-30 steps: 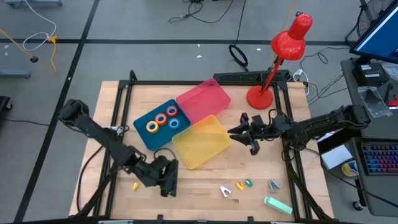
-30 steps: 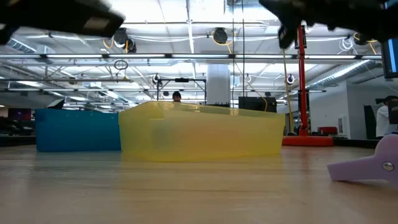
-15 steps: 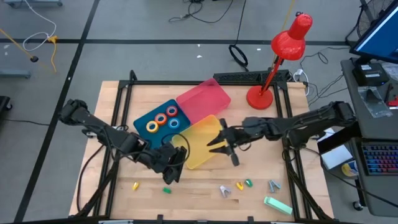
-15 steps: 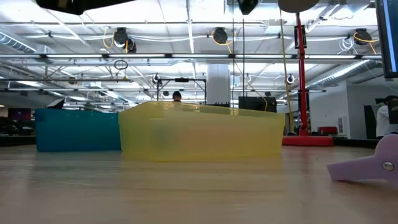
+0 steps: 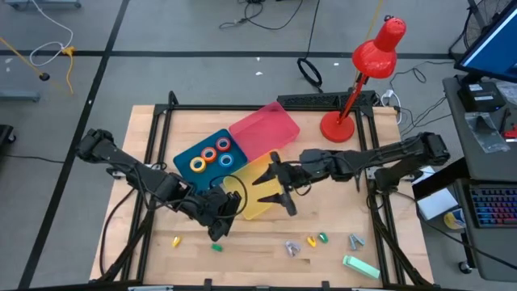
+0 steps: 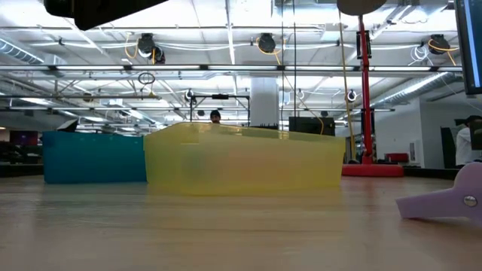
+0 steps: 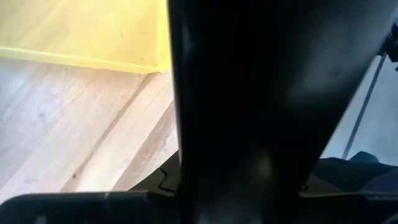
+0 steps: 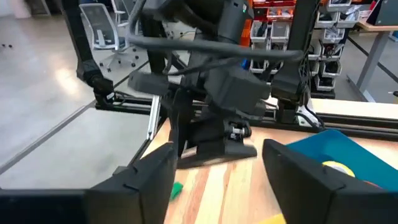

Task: Pick and place Stapler, Stapler remover, tape
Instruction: Put the black stapler into the pink bin

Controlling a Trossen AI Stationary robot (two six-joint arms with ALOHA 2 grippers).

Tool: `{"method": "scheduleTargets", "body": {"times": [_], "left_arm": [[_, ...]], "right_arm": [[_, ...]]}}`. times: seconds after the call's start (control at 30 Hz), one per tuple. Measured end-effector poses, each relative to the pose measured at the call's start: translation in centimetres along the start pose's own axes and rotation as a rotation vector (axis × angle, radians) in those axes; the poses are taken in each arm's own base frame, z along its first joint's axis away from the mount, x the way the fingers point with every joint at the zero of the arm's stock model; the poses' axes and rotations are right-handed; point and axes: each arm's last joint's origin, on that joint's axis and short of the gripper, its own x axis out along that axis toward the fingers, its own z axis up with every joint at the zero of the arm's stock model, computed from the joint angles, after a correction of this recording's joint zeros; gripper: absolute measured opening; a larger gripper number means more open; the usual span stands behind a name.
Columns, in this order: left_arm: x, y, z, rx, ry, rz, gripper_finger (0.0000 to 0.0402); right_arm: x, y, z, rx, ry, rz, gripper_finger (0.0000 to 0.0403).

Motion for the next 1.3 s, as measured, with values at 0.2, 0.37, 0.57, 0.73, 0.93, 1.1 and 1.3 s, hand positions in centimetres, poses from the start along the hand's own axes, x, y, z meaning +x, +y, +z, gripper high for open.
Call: {"method": "scheduleTargets", "body": {"times": [0.2, 0.37, 0.57, 0.73, 0.93, 1.1, 1.3], "left_arm": [[0.0, 0.3, 0.0, 0.038, -0.003, 0.029, 0.0125], [0.0, 0.5, -0.1, 0.059, 0.003, 0.060, 0.0125], [0.0, 0.6, -0.1, 0.094, -0.001, 0.068, 0.0125], [0.0, 0.6, -0.1, 0.106, -0.001, 0.067, 0.0125], [0.0, 0.8, -0.2, 0.110, 0.012, 0.085, 0.0125], [-0.1, 0.9, -0.3, 0.123, 0.032, 0.089, 0.0125], [0.0, 1.0, -0.2, 0.150, 0.036, 0.093, 0.0125]], "right_arm": [[2.4, -0.7, -0.1, 0.009, 0.045, -0.013, 0.0271], [3.6, -2.1, 0.2, 0.023, 0.083, -0.042, 0.0283], [5.4, -3.1, 0.4, 0.032, 0.135, -0.031, 0.0284], [6.7, -4.0, 0.1, 0.060, 0.160, 0.017, 0.0284], [7.7, -4.1, 0.0, 0.065, 0.186, 0.024, 0.0284], [8.0, -4.4, 0.2, 0.073, 0.180, 0.043, 0.0284], [8.0, -4.5, 0.5, 0.092, 0.168, 0.042, 0.0284]]}}
